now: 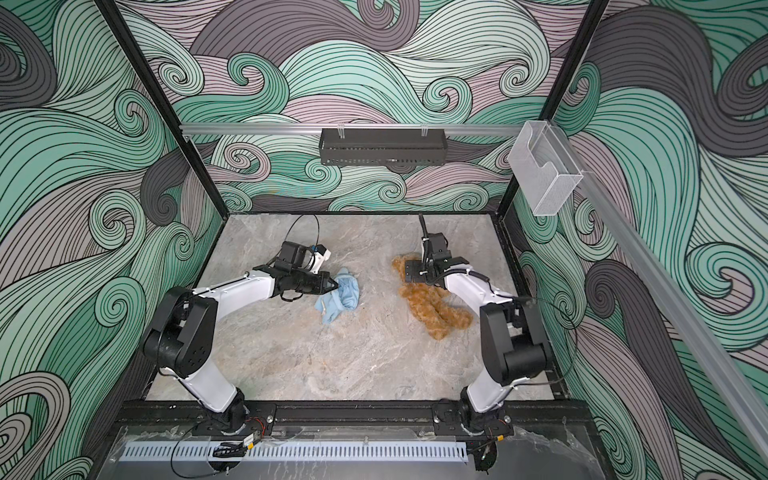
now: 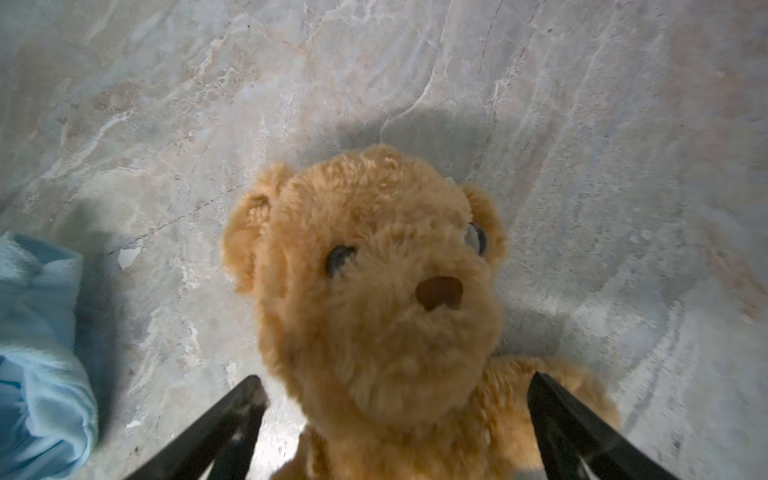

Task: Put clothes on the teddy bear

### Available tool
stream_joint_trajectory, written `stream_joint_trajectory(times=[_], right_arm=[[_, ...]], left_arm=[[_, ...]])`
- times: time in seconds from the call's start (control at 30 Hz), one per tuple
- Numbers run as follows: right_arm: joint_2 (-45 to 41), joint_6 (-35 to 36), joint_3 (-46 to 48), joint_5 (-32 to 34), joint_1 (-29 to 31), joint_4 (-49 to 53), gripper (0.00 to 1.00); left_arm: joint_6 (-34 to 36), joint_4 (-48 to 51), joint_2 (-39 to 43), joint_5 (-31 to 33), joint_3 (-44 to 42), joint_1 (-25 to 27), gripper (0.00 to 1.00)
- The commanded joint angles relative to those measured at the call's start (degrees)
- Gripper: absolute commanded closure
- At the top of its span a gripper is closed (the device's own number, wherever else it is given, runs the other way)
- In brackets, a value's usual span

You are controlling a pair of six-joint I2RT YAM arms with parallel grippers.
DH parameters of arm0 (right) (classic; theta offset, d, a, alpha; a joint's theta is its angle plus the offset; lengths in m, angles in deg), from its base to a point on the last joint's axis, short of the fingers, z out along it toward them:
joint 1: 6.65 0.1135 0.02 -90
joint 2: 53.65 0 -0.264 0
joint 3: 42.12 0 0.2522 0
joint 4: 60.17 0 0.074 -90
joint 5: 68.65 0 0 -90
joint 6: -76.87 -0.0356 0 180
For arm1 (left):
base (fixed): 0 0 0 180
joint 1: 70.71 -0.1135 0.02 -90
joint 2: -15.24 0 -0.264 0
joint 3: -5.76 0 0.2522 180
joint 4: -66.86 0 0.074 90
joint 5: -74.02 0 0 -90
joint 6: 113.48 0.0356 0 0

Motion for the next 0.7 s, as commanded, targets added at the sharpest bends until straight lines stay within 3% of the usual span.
stream_joint_trajectory(times=[0.0,0.2,0.33,0.5,0.67], right_arm=[[5.4,0.8,-2.9,-3.4,-0.3,-5.0,0.01],[15.3,-2.4,-7.0,-8.4,-1.3,-9.0,0.05],[17.4,-4.2,-7.1,-11.5,-0.9,-9.5,0.35],[8.6,-2.9,-2.2,-12.1,-0.8,-8.6,0.54],[-4.9,-0.3,6.8,-21.9,3.2,-8.9,0.57]], left_arm=[[0.5,1.6,0.0,-0.1,2.2,-0.2,1.00],[0.8,2.3,0.2,-0.4,2.3,-0.2,1.00],[0.6,2.5,0.0,-0.1,2.6,-0.1,1.00],[-0.3,2.4,-0.5,-0.8,3.5,-0.2,1.00],[2.8,0.8,-0.9,-4.5,4.0,-0.2,1.00]])
